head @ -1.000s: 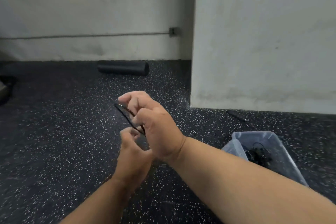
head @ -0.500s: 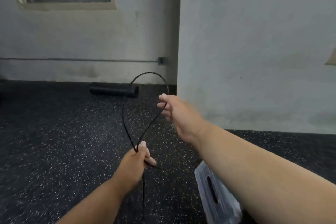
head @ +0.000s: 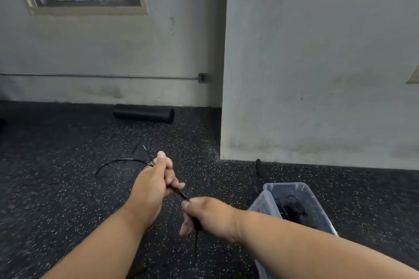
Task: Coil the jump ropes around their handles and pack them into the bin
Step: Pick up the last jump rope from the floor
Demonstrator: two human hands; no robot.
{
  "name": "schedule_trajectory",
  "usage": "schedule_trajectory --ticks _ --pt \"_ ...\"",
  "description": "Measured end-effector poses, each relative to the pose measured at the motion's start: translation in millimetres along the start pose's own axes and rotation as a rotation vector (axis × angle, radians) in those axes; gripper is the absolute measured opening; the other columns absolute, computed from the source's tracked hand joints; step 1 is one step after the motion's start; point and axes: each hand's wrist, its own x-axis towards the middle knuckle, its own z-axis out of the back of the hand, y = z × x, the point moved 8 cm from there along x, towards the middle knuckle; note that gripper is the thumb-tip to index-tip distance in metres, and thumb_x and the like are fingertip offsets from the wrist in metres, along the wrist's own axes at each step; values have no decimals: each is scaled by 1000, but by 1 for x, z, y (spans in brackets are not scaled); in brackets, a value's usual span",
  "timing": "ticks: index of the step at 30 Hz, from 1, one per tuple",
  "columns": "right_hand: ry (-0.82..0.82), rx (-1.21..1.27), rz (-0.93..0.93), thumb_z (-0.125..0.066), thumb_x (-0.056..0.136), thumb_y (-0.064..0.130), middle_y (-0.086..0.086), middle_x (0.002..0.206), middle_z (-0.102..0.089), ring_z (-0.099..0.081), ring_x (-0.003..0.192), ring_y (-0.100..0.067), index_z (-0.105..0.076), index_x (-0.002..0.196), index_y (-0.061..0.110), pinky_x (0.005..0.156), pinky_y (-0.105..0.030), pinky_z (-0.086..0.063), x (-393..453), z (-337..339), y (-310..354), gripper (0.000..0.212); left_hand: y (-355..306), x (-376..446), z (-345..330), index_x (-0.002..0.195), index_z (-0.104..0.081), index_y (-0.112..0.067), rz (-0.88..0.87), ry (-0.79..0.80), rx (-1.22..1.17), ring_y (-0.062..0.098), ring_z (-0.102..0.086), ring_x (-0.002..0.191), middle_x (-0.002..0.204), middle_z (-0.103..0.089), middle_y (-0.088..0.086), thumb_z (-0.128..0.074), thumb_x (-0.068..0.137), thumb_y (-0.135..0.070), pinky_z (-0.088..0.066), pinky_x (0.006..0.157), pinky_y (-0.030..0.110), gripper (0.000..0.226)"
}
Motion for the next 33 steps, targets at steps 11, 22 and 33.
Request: schedule_trajectory --ticks 11,22,33 --pt "-321 150 284 -37 110 44 -3 65 -55 -51 63 -24 -57 84 17 72 -46 -48 -10 54 84 43 66 -38 -43 143 -47 -54 257 475 83 10 -41 147 154 -53 -18 -58 63 -97 -23 126 53 91" --pt "-262 731 356 -37 113 42 -9 75 -64 -62 70 -21 -65 99 8 90 -47 -58 -19 76 111 46 66 -43 -33 80 -70 -7 191 267 612 11 -71 78 73 -73 -1 -35 111 -49 -48 106 42 63" --pt "156 -241 46 -59 91 25 2 124 -67 -60 110 -14 -64 122 38 109 -47 -44 1 11 10 34 -30 -23 -47 70 -39 -22 103 126 -222 14 -27 55 63 -21 -2 -35 111 -48 -42 64 33 49"
